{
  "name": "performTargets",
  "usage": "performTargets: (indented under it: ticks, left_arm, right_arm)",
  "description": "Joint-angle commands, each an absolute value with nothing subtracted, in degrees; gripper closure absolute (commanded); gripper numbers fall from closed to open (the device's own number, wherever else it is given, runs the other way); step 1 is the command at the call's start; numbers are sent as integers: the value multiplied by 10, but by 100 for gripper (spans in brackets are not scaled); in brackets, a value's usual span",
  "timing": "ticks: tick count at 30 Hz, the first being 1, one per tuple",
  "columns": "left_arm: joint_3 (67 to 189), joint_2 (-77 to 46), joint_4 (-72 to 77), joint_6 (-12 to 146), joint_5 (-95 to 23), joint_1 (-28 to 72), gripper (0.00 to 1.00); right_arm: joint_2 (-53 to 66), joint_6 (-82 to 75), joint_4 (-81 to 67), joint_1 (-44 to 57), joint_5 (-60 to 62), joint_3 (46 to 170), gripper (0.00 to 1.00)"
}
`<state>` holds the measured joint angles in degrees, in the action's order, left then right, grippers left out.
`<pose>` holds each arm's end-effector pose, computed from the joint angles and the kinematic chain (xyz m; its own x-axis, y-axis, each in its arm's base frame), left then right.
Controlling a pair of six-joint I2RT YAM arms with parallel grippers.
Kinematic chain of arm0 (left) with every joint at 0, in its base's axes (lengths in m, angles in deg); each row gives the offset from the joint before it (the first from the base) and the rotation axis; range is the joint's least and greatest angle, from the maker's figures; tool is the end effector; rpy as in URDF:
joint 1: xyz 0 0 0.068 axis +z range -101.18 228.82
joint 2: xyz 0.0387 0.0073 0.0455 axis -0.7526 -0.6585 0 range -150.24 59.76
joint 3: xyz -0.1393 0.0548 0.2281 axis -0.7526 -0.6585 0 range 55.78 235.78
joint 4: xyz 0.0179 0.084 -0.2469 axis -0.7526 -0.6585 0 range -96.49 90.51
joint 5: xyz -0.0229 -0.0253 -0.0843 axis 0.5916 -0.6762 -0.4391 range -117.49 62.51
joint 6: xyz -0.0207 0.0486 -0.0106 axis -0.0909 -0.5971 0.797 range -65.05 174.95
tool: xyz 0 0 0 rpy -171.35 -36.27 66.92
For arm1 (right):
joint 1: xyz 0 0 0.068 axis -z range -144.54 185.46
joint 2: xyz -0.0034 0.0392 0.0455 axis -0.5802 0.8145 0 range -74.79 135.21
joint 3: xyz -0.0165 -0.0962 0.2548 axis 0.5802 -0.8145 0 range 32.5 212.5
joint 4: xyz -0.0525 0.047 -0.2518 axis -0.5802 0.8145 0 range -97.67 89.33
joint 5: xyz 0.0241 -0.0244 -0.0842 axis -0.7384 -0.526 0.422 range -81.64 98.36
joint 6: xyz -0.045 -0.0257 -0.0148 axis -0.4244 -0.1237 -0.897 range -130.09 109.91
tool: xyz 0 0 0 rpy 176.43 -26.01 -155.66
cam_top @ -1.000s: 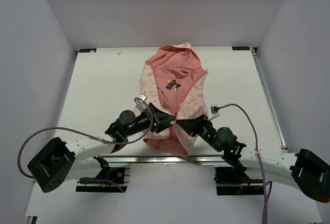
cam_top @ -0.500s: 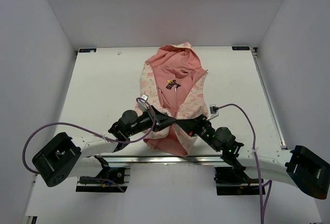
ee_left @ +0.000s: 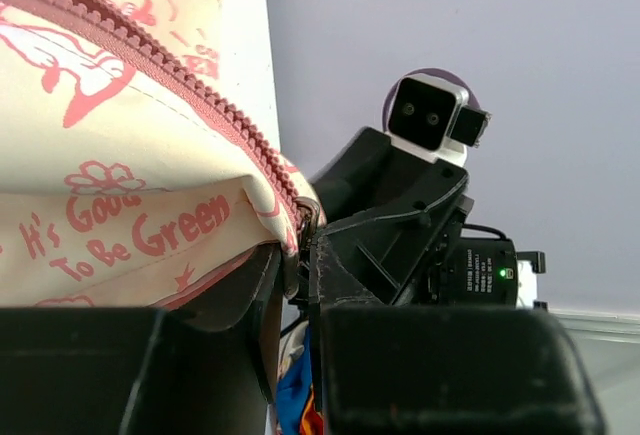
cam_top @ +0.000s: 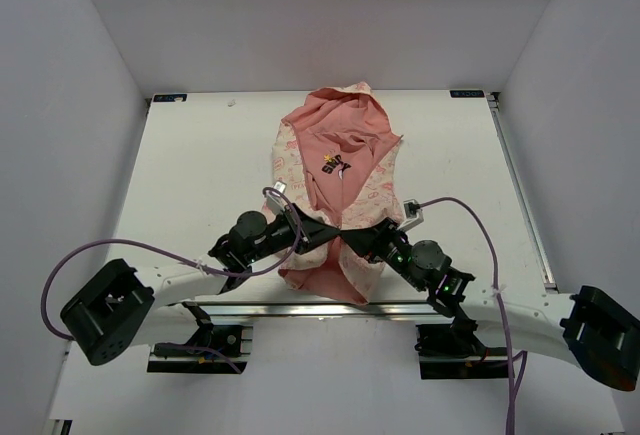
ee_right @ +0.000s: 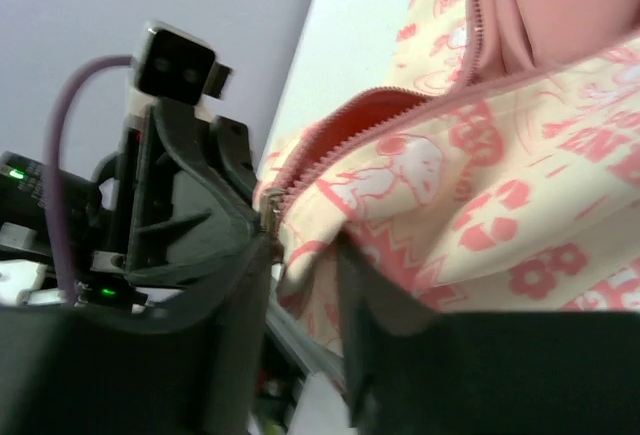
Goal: Zip up the jacket
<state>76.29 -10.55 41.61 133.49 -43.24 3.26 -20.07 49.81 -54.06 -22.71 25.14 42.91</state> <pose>0.1626 -0.1795 0.1975 -0.8785 -0.4514 -0.1562 0.0701 0.2017 -0.9769 0.1104 0.1584 0.2048 -0.5626 0.6643 -0.4921 -0.3483 0.3493 0.8699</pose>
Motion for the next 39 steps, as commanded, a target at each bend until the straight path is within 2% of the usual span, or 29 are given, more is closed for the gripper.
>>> performTargets:
  ticks: [1,2,4,8,13,18,19,21,24,28,31,34,39]
  left_arm:
    - [792,-80,383,1312,-469,22,100]
    - [794,-68,367,1305,-468,22,100]
    - [807,-56,309,1273,-468,22,100]
    - [848,-38,204,1195,-483,24,100]
    - [898,-35,73,1088,-519,42,100]
    - [940,-31,-38,1000,-561,65,100]
    - [944,-28,-46,981,-586,64,100]
    - [959,-19,-96,924,-588,64,100]
    - [962,7,-126,877,-589,64,100]
    - [975,20,-142,887,-546,65,100]
    - [1017,-15,-125,923,-586,66,100]
    - [1049,-54,-82,938,-638,68,100]
    - [1175,-184,-106,873,-670,72,100]
  right_arm:
    - [-238,458,-469,-236,227,465,60]
    - [-249,450,-450,-236,229,466,48]
    - [-292,428,-379,-235,232,470,38]
    - [-366,376,-278,-235,244,493,33]
    - [-398,305,-194,-235,280,531,28]
    - [-369,206,-159,-234,272,581,27]
    - [-361,189,-164,-231,278,586,34]
    - [-331,138,-177,-223,263,599,37]
    - [-287,78,-184,-184,175,630,38]
    - [-232,94,-208,-50,-7,658,36]
    - [-152,92,-202,-27,-57,690,34]
    - [-106,81,-269,-22,-87,698,33]
    - [-52,35,-349,19,-175,720,30]
